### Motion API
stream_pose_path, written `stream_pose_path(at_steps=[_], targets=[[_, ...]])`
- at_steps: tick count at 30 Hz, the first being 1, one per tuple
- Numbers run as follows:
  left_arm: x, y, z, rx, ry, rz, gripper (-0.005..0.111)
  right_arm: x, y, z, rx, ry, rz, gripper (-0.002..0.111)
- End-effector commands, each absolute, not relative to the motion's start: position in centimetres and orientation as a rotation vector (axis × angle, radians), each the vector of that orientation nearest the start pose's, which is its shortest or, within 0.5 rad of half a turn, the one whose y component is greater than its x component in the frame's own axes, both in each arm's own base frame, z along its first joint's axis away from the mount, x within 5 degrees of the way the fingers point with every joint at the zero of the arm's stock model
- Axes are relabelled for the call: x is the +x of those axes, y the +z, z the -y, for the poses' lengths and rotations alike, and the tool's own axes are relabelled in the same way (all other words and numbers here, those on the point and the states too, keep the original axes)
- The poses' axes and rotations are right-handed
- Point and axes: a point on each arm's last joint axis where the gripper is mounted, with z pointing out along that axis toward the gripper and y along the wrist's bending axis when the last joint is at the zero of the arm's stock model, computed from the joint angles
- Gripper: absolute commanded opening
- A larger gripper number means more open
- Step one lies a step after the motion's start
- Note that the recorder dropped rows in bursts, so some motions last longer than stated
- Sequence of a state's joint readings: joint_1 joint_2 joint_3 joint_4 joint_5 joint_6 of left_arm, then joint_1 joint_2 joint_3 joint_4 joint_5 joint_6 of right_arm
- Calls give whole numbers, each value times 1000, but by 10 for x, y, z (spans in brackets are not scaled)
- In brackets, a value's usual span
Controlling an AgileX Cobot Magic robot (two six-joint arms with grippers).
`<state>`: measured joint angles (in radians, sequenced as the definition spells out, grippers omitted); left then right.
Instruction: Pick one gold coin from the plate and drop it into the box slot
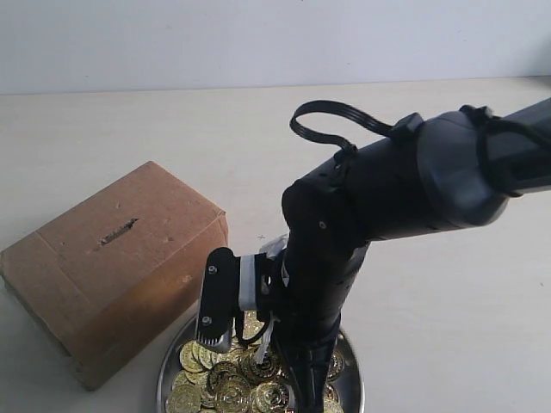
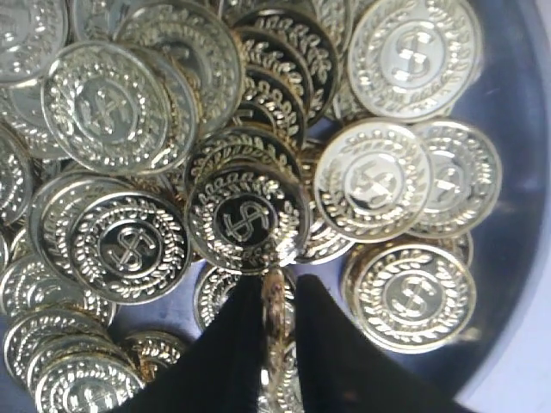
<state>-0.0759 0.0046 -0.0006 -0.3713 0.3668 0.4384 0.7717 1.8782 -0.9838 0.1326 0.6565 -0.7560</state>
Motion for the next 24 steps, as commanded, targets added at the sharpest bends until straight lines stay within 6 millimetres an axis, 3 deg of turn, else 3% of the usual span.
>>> stream_pose_path(at_steps=[1,8,24], targets=[[52,183,16,244,-113,-1806,0,225,138,-230,-1966,131,-2255,13],[52,183,16,244,-113,-1806,0,225,140,-229,-1970,121,-2243,0],[52,183,16,244,-113,-1806,0,224,140,-229,-1975,123,-2253,0]])
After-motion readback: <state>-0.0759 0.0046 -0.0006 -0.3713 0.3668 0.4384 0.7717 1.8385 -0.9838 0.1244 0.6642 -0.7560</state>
